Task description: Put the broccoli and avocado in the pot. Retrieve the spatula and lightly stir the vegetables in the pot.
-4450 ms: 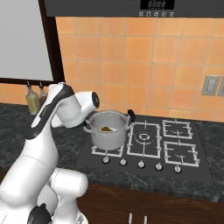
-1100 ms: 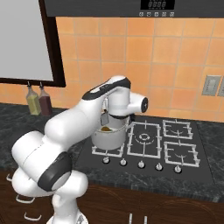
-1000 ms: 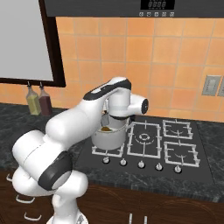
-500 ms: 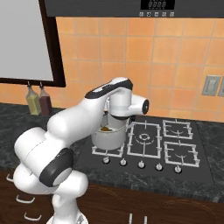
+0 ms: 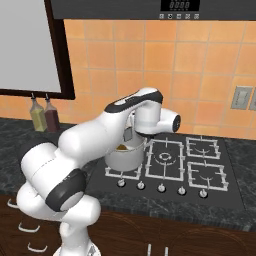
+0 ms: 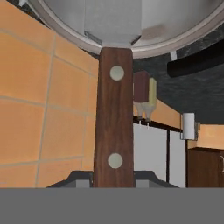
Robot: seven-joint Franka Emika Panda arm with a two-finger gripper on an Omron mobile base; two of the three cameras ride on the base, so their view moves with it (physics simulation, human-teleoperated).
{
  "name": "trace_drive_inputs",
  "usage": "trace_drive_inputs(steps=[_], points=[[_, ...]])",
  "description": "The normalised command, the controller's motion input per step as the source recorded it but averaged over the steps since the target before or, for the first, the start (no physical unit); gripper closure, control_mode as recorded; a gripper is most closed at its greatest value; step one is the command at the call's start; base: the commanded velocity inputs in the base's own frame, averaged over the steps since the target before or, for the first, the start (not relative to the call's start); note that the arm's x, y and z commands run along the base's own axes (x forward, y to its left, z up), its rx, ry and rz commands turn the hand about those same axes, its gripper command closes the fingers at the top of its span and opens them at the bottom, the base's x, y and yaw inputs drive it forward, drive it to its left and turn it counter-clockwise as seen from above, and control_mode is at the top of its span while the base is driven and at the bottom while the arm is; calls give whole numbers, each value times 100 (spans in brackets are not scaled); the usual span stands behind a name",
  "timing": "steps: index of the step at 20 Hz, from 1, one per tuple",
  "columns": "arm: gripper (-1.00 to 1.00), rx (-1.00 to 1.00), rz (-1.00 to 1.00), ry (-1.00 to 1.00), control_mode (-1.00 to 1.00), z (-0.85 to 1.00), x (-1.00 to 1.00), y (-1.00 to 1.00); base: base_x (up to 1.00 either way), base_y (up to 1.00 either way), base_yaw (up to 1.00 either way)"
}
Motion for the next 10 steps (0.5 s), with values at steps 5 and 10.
trace_drive_inputs(steps=[5,10], points=[[100,0,0,10,-100,30,-14,-2,0,0,0],[100,4,0,2,-100,-16,-5,0,0,0,0]])
